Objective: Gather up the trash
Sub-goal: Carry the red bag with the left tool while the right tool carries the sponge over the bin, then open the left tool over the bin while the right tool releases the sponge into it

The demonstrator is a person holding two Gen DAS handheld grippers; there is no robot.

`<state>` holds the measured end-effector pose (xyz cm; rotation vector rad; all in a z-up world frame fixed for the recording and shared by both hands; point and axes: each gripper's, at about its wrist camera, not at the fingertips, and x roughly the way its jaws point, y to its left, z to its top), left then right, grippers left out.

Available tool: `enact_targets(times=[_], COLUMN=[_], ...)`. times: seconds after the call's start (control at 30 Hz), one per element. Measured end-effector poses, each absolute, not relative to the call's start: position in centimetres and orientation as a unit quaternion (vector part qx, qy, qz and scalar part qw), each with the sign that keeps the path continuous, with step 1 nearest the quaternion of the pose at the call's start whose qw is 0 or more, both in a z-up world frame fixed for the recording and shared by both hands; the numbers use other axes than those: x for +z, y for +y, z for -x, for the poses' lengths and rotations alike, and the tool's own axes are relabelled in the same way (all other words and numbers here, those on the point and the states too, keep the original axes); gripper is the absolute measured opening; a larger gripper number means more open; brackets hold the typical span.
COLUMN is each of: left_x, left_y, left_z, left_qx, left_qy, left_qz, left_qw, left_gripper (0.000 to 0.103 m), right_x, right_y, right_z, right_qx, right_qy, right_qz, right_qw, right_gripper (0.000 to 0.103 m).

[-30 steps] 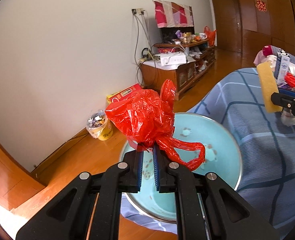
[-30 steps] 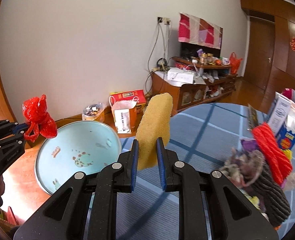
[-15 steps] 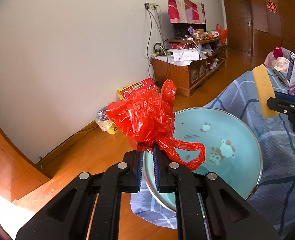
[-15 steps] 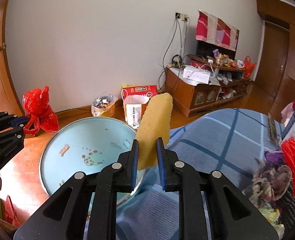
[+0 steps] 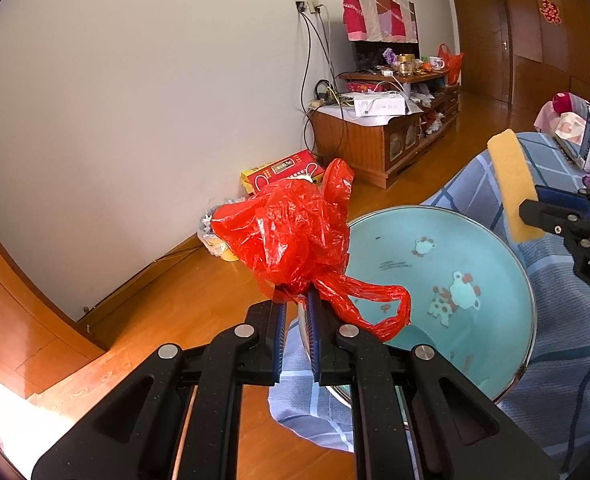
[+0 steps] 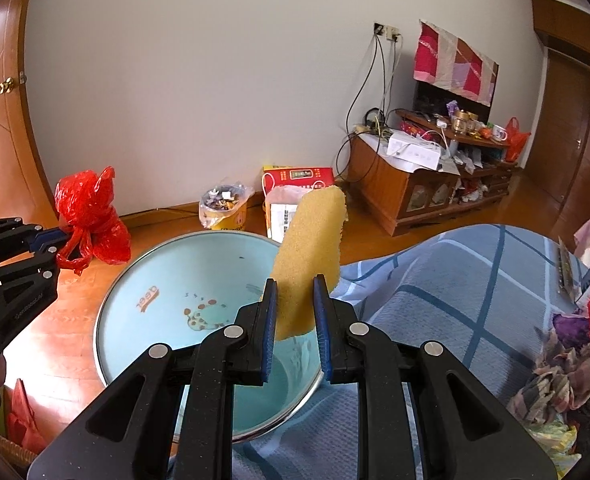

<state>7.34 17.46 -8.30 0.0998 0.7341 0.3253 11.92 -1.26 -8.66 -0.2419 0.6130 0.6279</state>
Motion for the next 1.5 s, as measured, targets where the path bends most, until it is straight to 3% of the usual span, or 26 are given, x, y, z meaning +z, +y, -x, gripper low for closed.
enact_targets(times=[0.43, 0.57, 0.67, 0.83, 0.97, 1.3, 1.5], left_x=[-8.5, -8.4, -8.5, -8.7, -8.9, -11.2, -13.1], left_y=[17.3, 17.3, 16.8, 16.2, 16.0, 12.1, 9.2], left_z=[-7.5, -7.3, -7.3, -7.3, -7.3, -7.0, -7.5], left_qx=[0.147, 0.134, 0.125, 0.113, 0.117, 0.087, 0.053], left_qy=[0.357, 0.357, 0.357, 0.356, 0.357, 0.366, 0.387], left_qz=[-0.047, -0.047, -0.051, -0.052, -0.051, -0.066, -0.085], left_qw=[0.921, 0.923, 0.924, 0.926, 0.925, 0.924, 0.917], left_gripper=[0.013, 0.019, 0.040, 0.045, 0.060, 0.073, 0.075], right_x=[-9.0, -9.1, -9.3, -9.4, -9.4, -8.8, -8.3], right_y=[-0.6, -0.6, -0.7, -1.2, -2.0, -9.6, -17.6], right_z=[-11.6, -11.6, -11.7, -11.8, -11.8, -10.6, -7.6], right_qx=[0.314, 0.321, 0.320, 0.313, 0.297, 0.196, 0.114], right_qy=[0.301, 0.305, 0.308, 0.310, 0.311, 0.311, 0.305], right_qz=[0.121, 0.116, 0.114, 0.110, 0.103, 0.096, 0.083], right_qw=[0.892, 0.889, 0.888, 0.891, 0.897, 0.925, 0.942], right_gripper=[0.020, 0.030, 0.038, 0.044, 0.050, 0.058, 0.067])
